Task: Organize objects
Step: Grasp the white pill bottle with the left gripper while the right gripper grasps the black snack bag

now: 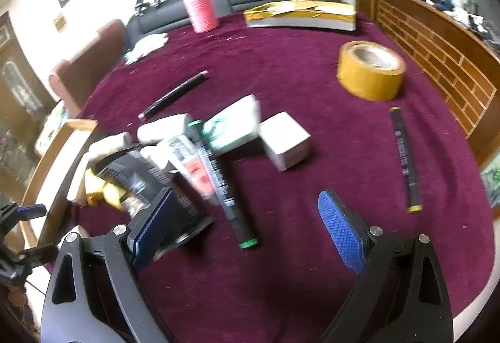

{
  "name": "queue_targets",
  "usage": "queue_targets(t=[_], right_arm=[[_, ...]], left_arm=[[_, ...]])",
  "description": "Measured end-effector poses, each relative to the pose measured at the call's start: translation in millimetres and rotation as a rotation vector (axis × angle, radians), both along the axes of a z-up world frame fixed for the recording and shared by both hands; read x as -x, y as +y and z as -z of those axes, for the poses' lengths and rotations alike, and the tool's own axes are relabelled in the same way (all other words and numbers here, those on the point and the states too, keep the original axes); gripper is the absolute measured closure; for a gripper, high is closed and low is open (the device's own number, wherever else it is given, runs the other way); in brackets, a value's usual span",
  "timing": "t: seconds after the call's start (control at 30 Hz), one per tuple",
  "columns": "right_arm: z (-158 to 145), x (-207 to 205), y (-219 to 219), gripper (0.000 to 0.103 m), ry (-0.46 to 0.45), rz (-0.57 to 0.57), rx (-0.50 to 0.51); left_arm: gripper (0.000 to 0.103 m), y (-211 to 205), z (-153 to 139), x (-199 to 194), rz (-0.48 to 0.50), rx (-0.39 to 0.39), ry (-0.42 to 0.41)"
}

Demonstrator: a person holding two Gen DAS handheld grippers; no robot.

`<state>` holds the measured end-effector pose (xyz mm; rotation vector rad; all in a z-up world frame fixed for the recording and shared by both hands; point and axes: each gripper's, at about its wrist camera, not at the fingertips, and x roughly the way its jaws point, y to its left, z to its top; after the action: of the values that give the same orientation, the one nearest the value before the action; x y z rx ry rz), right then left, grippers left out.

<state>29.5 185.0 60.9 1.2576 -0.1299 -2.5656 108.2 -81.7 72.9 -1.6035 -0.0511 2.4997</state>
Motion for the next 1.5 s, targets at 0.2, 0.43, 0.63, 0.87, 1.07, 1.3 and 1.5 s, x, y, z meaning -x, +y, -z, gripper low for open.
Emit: queue_targets(t=[0.2, 0.43, 0.63, 0.87, 1.07, 1.3, 1.5], right_arm=[[1, -7, -41, 0.010, -0.018, -0.135, -0.008], [-1, -14, -55, 0.010, -0.030, -0.182, -0.055], [2, -14, -56, 0.010, -0.058, -0.195, -0.058], [5, -12, -62, 0.010, -0.073, -0.256, -0.084], [3, -9, -79, 0.021, -0.086, -0.383, -0.126], [4, -1, -108, 0.029, -0.084, -0.521, -0.254], [21, 14, -125, 0.039, -0.119, -0.557, -0.305]], left_arm=[[0.001, 2, 14, -11, 0.038, 0.022, -0.043], [0.012, -1, 25, -3, 0.075, 0.044, -0.077], [0.044, 0, 40, 3, 0.116, 0.062, -0.140], [0.068, -3, 45, 2, 0.117, 0.011, -0.149], [0.069, 6, 44, 8, 0.132, -0.011, -0.150], [0.069, 13, 48, 22, 0.130, 0.000, -0.154], [0.069, 21, 49, 32, 0.131, 0.006, -0.150]])
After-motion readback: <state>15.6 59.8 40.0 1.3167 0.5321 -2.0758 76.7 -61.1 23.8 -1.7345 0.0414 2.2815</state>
